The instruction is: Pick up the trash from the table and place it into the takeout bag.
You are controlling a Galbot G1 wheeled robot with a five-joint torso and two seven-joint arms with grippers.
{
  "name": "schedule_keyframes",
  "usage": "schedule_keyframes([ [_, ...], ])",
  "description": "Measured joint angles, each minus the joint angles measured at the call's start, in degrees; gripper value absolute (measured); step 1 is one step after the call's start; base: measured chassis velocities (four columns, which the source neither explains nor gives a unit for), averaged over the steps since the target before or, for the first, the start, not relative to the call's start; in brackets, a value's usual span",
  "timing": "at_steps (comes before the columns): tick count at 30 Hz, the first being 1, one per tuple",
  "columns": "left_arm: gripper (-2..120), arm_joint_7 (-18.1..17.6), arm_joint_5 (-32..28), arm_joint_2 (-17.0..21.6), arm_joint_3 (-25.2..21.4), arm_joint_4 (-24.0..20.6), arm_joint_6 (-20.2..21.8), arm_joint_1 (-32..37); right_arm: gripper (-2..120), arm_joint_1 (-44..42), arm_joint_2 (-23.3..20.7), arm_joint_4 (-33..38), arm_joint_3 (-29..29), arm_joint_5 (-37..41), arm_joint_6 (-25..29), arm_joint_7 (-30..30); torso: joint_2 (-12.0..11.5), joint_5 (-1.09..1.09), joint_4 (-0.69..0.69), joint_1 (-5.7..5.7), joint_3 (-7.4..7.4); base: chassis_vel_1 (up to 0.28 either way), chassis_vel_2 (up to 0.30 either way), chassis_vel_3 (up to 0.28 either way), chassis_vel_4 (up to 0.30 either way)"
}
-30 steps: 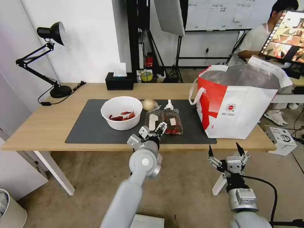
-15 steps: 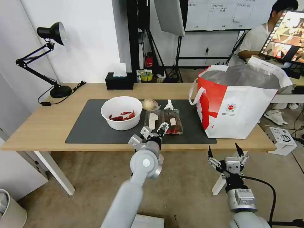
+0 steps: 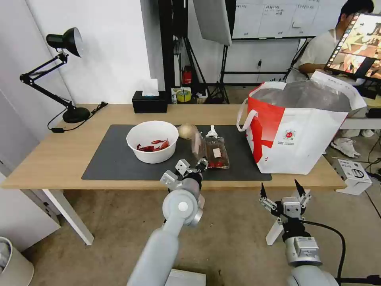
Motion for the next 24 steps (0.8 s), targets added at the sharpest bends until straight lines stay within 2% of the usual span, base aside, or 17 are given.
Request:
schedule_keyframes([
  [2, 42, 0.6, 0.4, 0.0, 0.0, -0.2, 0.0, 0.4, 100, 0.0, 0.0, -0.1, 0.0, -0.1, 0.0, 0.0, 0.0, 0.00, 0.00, 0.00, 0.00, 0.000, 0.000, 0.000, 0.000],
  [3, 42, 0.6, 0.4, 0.0, 0.0, -0.2, 0.0, 0.4, 100, 0.0, 0.0, -0.1, 0.0, -0.1, 0.0, 0.0, 0.0, 0.00, 0.00, 0.00, 0.00, 0.000, 0.000, 0.000, 0.000],
  [6, 55, 1.1, 0.7, 0.0, 0.2, -0.6, 0.1, 0.9, 100, 0.0, 0.0, -0.2, 0.0, -0.1, 0.1, 0.1, 0.0, 0.00, 0.00, 0.00, 0.00, 0.000, 0.000, 0.000, 0.000],
  [7, 55, 1.1, 0.7, 0.0, 0.2, -0.6, 0.1, 0.9, 100, 0.0, 0.0, -0.2, 0.0, -0.1, 0.1, 0.1, 0.0, 0.00, 0.00, 0.00, 0.00, 0.000, 0.000, 0.000, 0.000],
  [10, 69, 1.2, 0.8, 0.0, 0.2, -0.9, 0.1, 1.0, 100, 0.0, 0.0, -0.2, 0.0, -0.1, 0.1, 0.1, 0.0, 0.00, 0.00, 0.00, 0.00, 0.000, 0.000, 0.000, 0.000],
  [11, 69, 1.2, 0.8, 0.0, 0.2, -0.9, 0.1, 1.0, 100, 0.0, 0.0, -0.2, 0.0, -0.1, 0.1, 0.1, 0.0, 0.00, 0.00, 0.00, 0.00, 0.000, 0.000, 0.000, 0.000],
  [13, 81, 1.3, 1.0, 0.0, 0.2, -1.1, 0.1, 1.1, 100, 0.1, 0.0, -0.3, 0.0, -0.2, 0.1, 0.1, 0.0, 0.00, 0.00, 0.00, 0.00, 0.000, 0.000, 0.000, 0.000],
  [15, 84, 1.4, 1.0, 0.0, 0.2, -1.3, 0.1, 1.1, 100, 0.1, 0.0, -0.3, 0.0, -0.2, 0.1, 0.1, 0.0, 0.00, 0.00, 0.00, 0.00, 0.000, 0.000, 0.000, 0.000],
  [18, 97, 2.3, 1.6, 0.1, 0.2, -1.8, 0.1, 1.3, 100, 0.1, 0.0, -0.3, 0.0, -0.2, 0.2, 0.1, 0.0, 0.00, 0.00, 0.00, 0.01, 0.000, 0.000, 0.000, 0.000],
  [24, 100, 3.2, 2.2, 0.1, 0.4, -2.1, -0.1, 1.4, 100, 0.1, 0.0, -0.3, 0.0, -0.2, 0.3, 0.1, 0.0, 0.00, 0.00, 0.00, 0.00, 0.000, 0.000, 0.000, 0.000],
])
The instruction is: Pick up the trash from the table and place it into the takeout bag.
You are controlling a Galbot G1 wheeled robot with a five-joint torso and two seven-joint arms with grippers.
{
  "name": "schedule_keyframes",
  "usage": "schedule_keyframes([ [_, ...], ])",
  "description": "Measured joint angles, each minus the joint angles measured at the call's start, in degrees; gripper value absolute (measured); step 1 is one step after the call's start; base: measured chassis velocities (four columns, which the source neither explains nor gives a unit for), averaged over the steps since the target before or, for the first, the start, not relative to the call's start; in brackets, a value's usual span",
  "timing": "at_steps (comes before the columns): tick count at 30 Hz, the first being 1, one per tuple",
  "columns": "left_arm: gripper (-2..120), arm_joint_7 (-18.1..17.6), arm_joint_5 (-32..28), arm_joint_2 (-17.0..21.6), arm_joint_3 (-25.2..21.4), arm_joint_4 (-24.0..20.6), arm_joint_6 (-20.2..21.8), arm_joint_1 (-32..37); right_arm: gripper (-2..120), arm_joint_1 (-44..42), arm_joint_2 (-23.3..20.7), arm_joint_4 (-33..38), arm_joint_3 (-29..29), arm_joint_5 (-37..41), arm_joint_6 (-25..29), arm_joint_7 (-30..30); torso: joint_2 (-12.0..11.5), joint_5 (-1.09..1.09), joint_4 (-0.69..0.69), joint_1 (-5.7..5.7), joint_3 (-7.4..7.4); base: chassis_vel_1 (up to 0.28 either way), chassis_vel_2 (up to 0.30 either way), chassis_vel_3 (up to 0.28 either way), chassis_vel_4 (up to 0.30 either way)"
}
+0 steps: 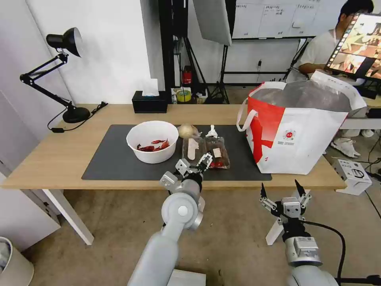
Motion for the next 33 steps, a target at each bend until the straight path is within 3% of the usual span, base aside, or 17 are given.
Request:
schedule_keyframes([
  [15, 100, 3.6, 2.0, 0.0, 0.6, -1.0, -1.6, 0.9, 100, 0.2, 0.0, -0.2, 0.0, -0.1, 0.2, 0.0, 0.0, 0.00, 0.00, 0.00, 0.00, 0.000, 0.000, 0.000, 0.000],
  [33, 100, 4.4, 3.4, 0.0, 3.4, -0.6, -1.8, 0.4, 100, 0.0, -0.1, 0.2, 0.0, -0.1, 0.3, 0.0, 0.0, 0.00, 0.00, 0.00, 0.00, 0.000, 0.000, 0.000, 0.000],
])
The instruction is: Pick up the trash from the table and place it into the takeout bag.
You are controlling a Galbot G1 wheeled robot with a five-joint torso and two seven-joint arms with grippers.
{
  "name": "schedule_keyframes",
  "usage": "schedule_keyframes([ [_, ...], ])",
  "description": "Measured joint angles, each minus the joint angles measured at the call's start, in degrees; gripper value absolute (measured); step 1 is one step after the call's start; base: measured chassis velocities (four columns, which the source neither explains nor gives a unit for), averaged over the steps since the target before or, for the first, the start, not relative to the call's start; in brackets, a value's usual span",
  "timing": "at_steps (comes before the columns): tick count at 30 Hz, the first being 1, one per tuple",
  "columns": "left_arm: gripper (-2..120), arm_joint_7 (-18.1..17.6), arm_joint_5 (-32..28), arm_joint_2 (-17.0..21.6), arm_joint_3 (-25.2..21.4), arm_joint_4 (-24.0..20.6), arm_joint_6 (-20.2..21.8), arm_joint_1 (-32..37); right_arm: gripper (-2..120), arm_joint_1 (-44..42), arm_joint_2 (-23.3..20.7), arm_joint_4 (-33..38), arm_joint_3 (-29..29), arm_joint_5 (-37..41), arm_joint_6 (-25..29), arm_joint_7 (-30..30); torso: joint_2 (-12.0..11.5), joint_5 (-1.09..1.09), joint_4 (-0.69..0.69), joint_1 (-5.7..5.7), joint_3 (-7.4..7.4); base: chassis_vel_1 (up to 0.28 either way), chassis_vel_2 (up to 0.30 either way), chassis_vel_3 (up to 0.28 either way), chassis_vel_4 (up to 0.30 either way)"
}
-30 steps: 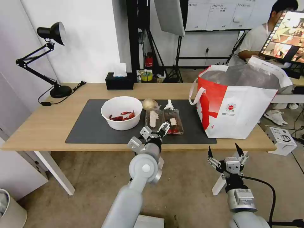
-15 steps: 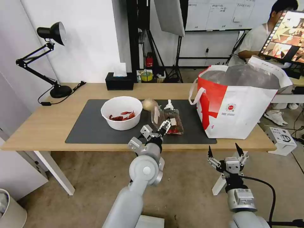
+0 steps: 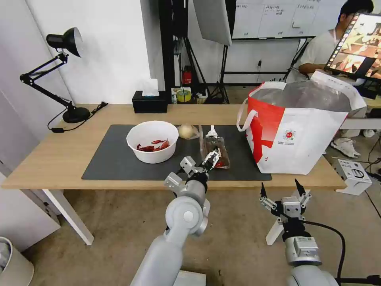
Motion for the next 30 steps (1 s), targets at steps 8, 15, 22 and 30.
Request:
schedule_keyframes([
  [8, 100, 0.0, 0.1, 0.0, 1.3, 0.6, 0.0, -0.9, 100, -0.3, 0.1, 0.3, 0.3, 0.0, 0.2, 0.1, 0.0, 0.00, 0.00, 0.00, 0.00, 0.000, 0.000, 0.000, 0.000],
  [15, 100, 0.0, 1.0, 0.0, 2.3, 0.8, 0.0, -1.3, 100, -0.5, 0.1, 0.6, 0.6, 0.0, 0.3, 0.2, 0.0, 0.00, 0.00, 0.00, 0.00, 0.000, 0.000, 0.000, 0.000],
  [22, 100, 0.8, 5.8, 0.2, 2.9, 0.9, 0.4, -1.5, 100, -0.5, 0.0, 0.8, 0.6, 0.0, 0.5, 0.3, 0.0, 0.00, 0.00, 0.00, 0.00, 0.000, 0.000, 0.000, 0.000],
  [30, 100, 2.4, 12.7, 2.2, 4.6, 0.6, 0.9, -2.2, 100, -0.7, -0.3, 1.5, 0.6, 0.6, 1.3, 0.3, 0.0, 0.00, 0.00, 0.00, 0.00, 0.000, 0.000, 0.000, 0.000],
])
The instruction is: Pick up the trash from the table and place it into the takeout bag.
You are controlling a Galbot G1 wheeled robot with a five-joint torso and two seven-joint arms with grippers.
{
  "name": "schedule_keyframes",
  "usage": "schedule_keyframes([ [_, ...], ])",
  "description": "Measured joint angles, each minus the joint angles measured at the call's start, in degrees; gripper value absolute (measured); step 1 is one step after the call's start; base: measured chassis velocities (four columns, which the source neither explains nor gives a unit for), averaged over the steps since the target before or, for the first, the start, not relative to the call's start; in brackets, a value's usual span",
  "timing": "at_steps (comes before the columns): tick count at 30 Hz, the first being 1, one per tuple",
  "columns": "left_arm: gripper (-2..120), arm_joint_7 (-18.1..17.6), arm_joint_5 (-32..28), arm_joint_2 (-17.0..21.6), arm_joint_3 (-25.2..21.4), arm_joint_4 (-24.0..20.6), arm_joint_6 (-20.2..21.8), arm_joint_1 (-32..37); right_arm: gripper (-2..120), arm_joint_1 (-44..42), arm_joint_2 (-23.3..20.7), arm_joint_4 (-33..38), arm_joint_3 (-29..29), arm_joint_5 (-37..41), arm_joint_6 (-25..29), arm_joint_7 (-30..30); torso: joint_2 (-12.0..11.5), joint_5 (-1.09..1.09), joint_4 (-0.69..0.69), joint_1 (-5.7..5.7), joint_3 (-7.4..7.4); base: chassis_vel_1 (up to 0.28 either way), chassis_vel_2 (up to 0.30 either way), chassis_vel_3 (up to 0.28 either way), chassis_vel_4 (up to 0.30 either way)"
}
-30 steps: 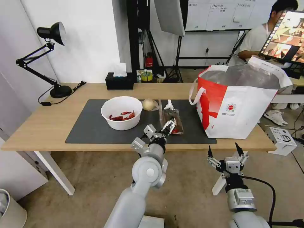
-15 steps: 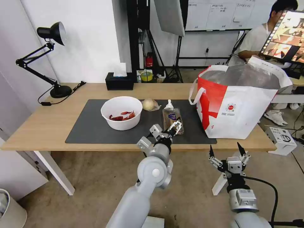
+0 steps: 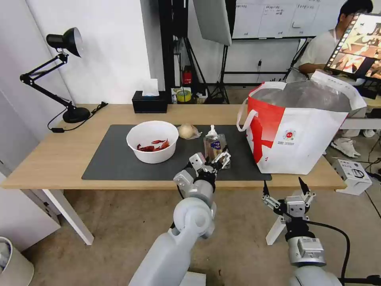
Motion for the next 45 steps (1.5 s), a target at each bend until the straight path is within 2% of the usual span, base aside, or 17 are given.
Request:
schedule_keyframes([
  [8, 100, 2.6, 8.8, 3.1, 1.7, 1.0, 0.1, -1.4, 100, 0.0, -0.3, 0.1, 0.0, 0.3, 0.3, 0.0, 0.0, -0.01, 0.00, 0.00, 0.00, 0.000, 0.000, 0.000, 0.000],
  [10, 100, 4.7, 16.4, 6.5, 3.4, 2.6, -0.3, -3.0, 100, 0.0, -0.4, 0.2, 0.1, 0.3, 0.4, 0.0, 0.0, -0.01, 0.00, 0.00, 0.00, 0.000, 0.000, 0.000, 0.000],
  [12, 100, 5.5, 19.2, 7.8, 4.0, 3.3, -0.7, -3.7, 100, -0.1, -0.4, 0.3, 0.1, 0.3, 0.4, 0.0, 0.0, -0.01, 0.00, 0.00, 0.00, 0.000, 0.000, 0.000, 0.000],
  [13, 100, 6.8, 24.0, 10.1, 5.0, 4.8, -1.6, -5.1, 100, -0.1, -0.5, 0.3, 0.1, 0.3, 0.4, 0.0, 0.0, -0.02, 0.00, 0.00, 0.00, 0.000, 0.000, 0.000, 0.000],
  [15, 100, 8.5, 28.5, 13.5, 6.3, 6.9, -2.7, -8.2, 100, -0.1, -0.6, 0.4, 0.3, 0.5, 0.5, 0.0, 0.0, -0.01, 0.01, 0.00, 0.00, 0.000, 0.000, 0.000, 0.000],
  [19, 100, 10.1, 27.6, 17.2, 9.1, 8.6, -3.0, -13.5, 100, -0.2, -0.8, 0.4, 0.5, 0.6, 0.5, 0.0, 0.0, -0.01, 0.01, 0.00, 0.00, 0.000, 0.000, 0.000, 0.000],
  [23, 95, 10.3, 26.1, 18.0, 11.7, 10.2, -3.0, -16.9, 100, 0.0, -0.8, 0.2, 0.5, 0.7, 0.5, 0.0, 0.0, -0.01, 0.00, 0.00, 0.00, 0.000, 0.000, 0.000, 0.000],
  [25, 82, 10.8, 23.2, 18.1, 14.3, 11.3, -2.7, -19.5, 100, 0.1, -0.7, 0.0, 0.4, 0.7, 0.5, 0.0, 0.0, 0.00, 0.00, 0.00, 0.00, 0.000, 0.000, 0.000, 0.000],
  [26, 82, 10.8, 23.2, 18.1, 14.3, 11.3, -2.7, -19.5, 100, 0.1, -0.7, 0.0, 0.4, 0.7, 0.5, 0.0, 0.0, 0.00, 0.00, 0.00, 0.00, 0.000, 0.000, 0.000, 0.000],
  [29, 69, 10.8, 20.7, 17.7, 16.3, 11.6, -1.9, -20.6, 100, 0.1, -0.8, -0.1, 0.5, 0.8, 0.5, 0.0, 0.0, 0.00, 0.00, 0.00, 0.00, 0.000, 0.000, 0.000, 0.000],
  [30, 69, 10.8, 20.7, 17.7, 16.3, 11.6, -1.9, -20.6, 100, 0.1, -0.8, -0.1, 0.5, 0.8, 0.5, 0.0, 0.0, 0.00, 0.00, 0.00, 0.00, 0.000, 0.000, 0.000, 0.000],
  [33, 53, 10.8, 19.9, 17.4, 18.0, 12.4, -1.5, -21.4, 100, 0.1, -1.2, -0.1, 0.7, 1.3, 0.3, 0.1, 0.0, 0.00, 0.00, 0.00, 0.00, 0.000, 0.000, 0.000, 0.000],
  [38, 40, 10.7, 18.9, 17.6, 19.1, 13.0, -0.3, -22.6, 100, 0.1, -1.8, 0.1, 1.0, 2.4, 0.1, 0.1, 0.0, 0.00, 0.00, 0.00, 0.00, 0.000, 0.000, 0.000, 0.000],
  [40, 28, 10.7, 18.4, 18.2, 20.1, 13.6, 0.3, -23.6, 100, 0.1, -2.2, 0.1, 1.1, 3.1, 0.1, 0.1, 0.0, 0.00, 0.00, 0.00, 0.00, 0.000, 0.000, 0.000, 0.000],
  [42, 25, 10.7, 18.3, 18.4, 20.5, 14.0, 0.4, -23.9, 100, 0.1, -2.3, 0.1, 1.2, 3.3, 0.1, 0.1, 0.0, 0.00, 0.00, 0.00, 0.00, 0.000, 0.000, 0.000, 0.000],
  [44, 13, 10.7, 18.1, 18.9, 21.5, 15.1, 0.4, -24.9, 100, 0.3, -2.5, -0.1, 1.1, 3.4, 0.0, 0.2, 0.0, 0.00, 0.00, 0.00, 0.00, 0.000, 0.000, 0.000, 0.000],
  [45, 13, 10.7, 18.1, 18.9, 21.5, 15.1, 0.4, -24.9, 100, 0.3, -2.5, -0.1, 1.1, 3.4, 0.0, 0.2, 0.0, 0.00, 0.00, 0.00, 0.00, 0.000, 0.000, 0.000, 0.000],
])
